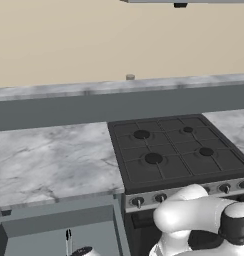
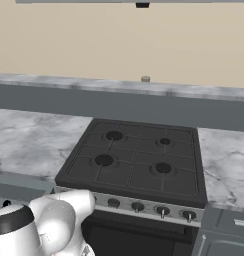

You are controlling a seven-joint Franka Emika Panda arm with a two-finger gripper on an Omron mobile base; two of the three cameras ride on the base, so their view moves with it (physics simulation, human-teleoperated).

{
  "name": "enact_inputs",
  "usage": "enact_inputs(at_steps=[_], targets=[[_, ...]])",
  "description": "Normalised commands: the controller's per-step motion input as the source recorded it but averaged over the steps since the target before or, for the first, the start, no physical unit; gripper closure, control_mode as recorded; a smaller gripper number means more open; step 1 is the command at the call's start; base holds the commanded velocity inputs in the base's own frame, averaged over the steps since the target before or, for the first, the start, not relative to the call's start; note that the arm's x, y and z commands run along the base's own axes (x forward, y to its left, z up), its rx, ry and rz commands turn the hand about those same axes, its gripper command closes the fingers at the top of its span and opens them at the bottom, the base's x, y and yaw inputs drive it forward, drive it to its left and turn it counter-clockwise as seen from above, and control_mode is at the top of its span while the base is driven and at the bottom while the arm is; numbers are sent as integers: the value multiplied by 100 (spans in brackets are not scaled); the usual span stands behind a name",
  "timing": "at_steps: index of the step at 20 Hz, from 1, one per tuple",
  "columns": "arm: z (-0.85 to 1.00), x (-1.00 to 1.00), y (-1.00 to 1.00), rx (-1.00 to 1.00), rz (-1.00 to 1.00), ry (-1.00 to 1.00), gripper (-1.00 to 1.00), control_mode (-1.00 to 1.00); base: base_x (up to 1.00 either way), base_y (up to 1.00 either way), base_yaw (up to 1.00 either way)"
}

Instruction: Take the tongs from the drawer on the left and place them on the dining counter next to the tray containing the kebab skewer.

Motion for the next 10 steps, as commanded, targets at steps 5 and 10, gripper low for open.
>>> enact_inputs(at_steps=[5, 10], targets=[[50, -5, -21, 0, 0, -1, -100, -100, 0, 0, 0], [53, 0, -29, 0, 0, -5, -100, -100, 0, 0, 0]])
